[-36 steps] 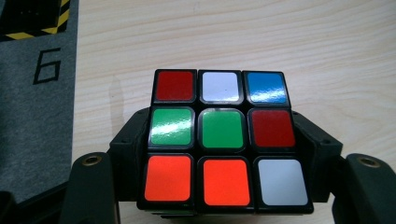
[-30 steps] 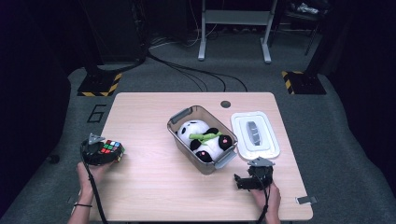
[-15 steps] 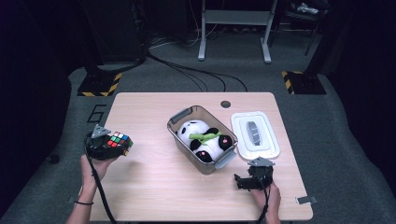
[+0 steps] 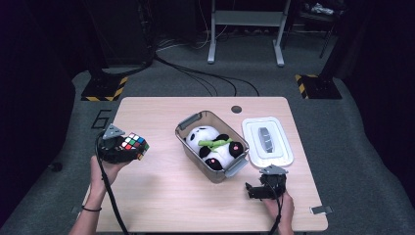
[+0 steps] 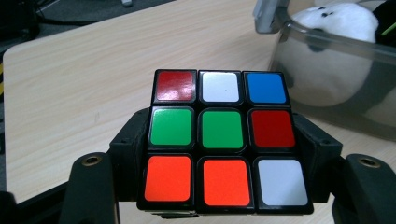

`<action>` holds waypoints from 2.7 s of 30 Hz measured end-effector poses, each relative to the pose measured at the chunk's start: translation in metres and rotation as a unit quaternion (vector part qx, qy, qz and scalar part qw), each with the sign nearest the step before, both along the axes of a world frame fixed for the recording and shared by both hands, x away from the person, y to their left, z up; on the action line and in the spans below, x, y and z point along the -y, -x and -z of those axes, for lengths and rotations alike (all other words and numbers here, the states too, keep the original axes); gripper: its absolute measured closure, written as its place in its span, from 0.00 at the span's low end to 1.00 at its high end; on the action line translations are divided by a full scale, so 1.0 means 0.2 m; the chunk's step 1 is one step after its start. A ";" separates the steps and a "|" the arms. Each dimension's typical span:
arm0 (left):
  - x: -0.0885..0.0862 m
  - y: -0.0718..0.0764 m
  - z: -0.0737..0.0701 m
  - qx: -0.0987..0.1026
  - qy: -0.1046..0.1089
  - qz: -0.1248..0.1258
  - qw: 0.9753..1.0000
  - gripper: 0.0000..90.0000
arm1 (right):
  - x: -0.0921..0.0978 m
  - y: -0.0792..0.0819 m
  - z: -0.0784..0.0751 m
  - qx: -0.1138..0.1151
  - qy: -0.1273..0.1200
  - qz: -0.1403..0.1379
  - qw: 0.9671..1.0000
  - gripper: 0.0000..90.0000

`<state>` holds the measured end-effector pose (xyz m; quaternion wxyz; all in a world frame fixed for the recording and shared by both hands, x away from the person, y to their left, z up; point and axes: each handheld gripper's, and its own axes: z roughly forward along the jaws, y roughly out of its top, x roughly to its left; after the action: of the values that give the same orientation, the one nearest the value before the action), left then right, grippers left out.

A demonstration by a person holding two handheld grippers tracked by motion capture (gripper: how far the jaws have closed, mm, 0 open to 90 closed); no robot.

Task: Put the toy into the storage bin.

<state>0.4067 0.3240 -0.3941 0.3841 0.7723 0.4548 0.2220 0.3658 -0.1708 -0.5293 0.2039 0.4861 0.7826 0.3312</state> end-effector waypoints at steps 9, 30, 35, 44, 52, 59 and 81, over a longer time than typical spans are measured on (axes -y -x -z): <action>0.10 0.01 -0.12 0.017 -0.010 0.029 0.999 0.38 | 0.00 0.00 0.00 0.000 0.001 0.001 1.000 0.00; 0.37 -0.07 -0.35 0.035 -0.014 0.089 0.995 0.38 | 0.00 0.00 0.00 0.001 0.001 0.001 1.000 0.00; 0.44 -0.08 -0.34 0.029 -0.015 0.103 0.994 0.38 | 0.00 0.00 0.00 -0.001 -0.001 0.003 1.000 0.00; 0.56 -0.11 -0.33 0.025 -0.013 0.111 0.993 0.38 | 0.00 0.00 0.00 0.000 0.000 0.003 1.000 0.00; 0.73 -0.13 -0.32 0.021 -0.010 0.139 0.990 0.38 | 0.00 0.00 0.00 0.001 0.000 0.003 1.000 0.00; 0.87 -0.15 -0.29 0.010 -0.009 0.163 0.987 0.38 | 0.00 0.00 0.00 0.002 0.001 0.003 1.000 0.00; 1.20 -0.11 -0.08 -0.033 0.006 0.208 0.978 0.38 | 0.00 0.00 0.00 0.001 0.000 0.004 1.000 0.00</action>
<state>0.4294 0.0836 -0.3789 0.4109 0.8547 0.2980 0.1089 0.3661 -0.1715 -0.5294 0.2064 0.4886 0.7806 0.3307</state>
